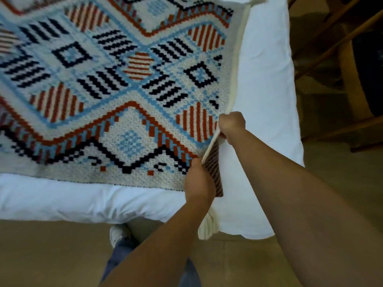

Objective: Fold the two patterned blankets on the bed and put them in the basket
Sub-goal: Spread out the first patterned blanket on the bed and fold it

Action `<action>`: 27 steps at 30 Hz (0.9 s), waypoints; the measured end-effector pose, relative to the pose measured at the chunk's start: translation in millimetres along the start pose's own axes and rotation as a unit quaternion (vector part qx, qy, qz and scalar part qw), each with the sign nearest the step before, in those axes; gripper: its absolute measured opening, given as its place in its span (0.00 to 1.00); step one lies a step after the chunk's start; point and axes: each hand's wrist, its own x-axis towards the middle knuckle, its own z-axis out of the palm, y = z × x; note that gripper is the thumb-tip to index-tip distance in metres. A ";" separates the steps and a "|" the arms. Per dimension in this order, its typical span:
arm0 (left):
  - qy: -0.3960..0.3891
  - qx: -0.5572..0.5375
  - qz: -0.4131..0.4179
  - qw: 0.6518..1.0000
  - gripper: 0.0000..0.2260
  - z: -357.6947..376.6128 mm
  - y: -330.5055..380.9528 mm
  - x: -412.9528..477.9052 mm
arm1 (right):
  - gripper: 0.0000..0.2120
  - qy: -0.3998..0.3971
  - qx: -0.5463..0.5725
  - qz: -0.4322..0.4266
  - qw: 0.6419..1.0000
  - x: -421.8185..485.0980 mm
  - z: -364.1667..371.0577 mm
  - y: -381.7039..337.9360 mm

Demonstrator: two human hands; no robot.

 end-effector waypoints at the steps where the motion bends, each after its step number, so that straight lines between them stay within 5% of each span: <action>1: 0.008 -0.020 -0.002 1.000 0.04 -4.9 -2.7 0.8 | 0.14 0.002 -0.009 -0.009 1.000 -0.5 2.6 -3.9; 11: 0.046 0.056 0.058 0.996 0.10 -125.0 -56.4 41.1 | 0.17 0.015 -0.127 -0.095 0.987 -29.3 73.7 -75.3; 20: 0.010 0.015 0.062 0.998 0.12 -302.3 -150.8 86.4 | 0.12 0.020 -0.180 -0.126 0.975 -86.8 224.6 -161.2; 27: 0.055 0.060 0.051 0.995 0.13 -444.2 -239.4 127.3 | 0.12 0.022 -0.244 -0.185 0.952 -126.5 358.1 -214.8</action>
